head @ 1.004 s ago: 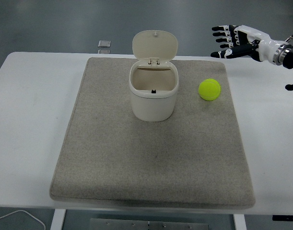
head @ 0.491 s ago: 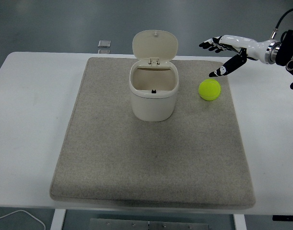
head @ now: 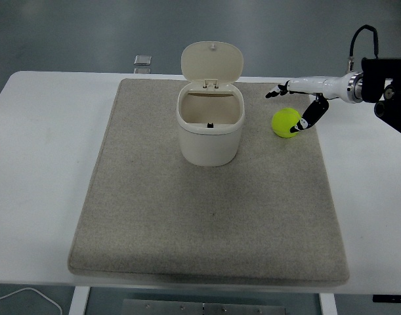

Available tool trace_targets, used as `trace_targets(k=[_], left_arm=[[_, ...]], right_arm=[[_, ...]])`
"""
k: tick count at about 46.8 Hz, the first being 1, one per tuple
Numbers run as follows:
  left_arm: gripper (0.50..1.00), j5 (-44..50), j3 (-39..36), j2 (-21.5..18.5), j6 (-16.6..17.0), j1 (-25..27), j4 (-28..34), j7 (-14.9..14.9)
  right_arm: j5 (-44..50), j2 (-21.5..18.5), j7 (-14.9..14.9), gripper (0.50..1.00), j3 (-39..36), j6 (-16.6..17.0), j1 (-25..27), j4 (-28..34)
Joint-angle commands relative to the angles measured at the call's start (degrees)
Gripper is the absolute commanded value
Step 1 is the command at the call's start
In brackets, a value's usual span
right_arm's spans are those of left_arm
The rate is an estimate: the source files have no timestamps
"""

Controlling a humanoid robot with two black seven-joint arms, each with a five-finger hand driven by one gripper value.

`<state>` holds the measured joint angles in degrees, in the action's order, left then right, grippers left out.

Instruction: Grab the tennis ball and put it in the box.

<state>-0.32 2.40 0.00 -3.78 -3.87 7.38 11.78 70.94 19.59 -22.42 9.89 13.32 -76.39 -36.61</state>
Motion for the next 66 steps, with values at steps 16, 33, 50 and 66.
trace_targets(k=[16, 33, 50, 66], left_arm=[[0.992, 0.1, 0.0, 0.0, 0.0, 0.0, 0.0, 0.0], [0.992, 0.0, 0.1, 0.0, 0.0, 0.0, 0.0, 0.0], [0.992, 0.0, 0.0, 0.0, 0.0, 0.0, 0.0, 0.0], [0.992, 0.0, 0.0, 0.0, 0.0, 0.0, 0.0, 0.0]], right_arm=[[0.8, -2.4, 0.1, 0.928, 2.2, -1.6, 0.1, 1.8], [0.8, -5.0, 0.1, 0.928, 3.8, -2.9, 0.5, 5.1], [0.8, -5.3, 0.1, 0.928, 5.6, -2.9, 0.5, 5.8], [0.8, -5.4, 0.1, 0.807, 8.1, -5.9, 0.6, 5.9]])
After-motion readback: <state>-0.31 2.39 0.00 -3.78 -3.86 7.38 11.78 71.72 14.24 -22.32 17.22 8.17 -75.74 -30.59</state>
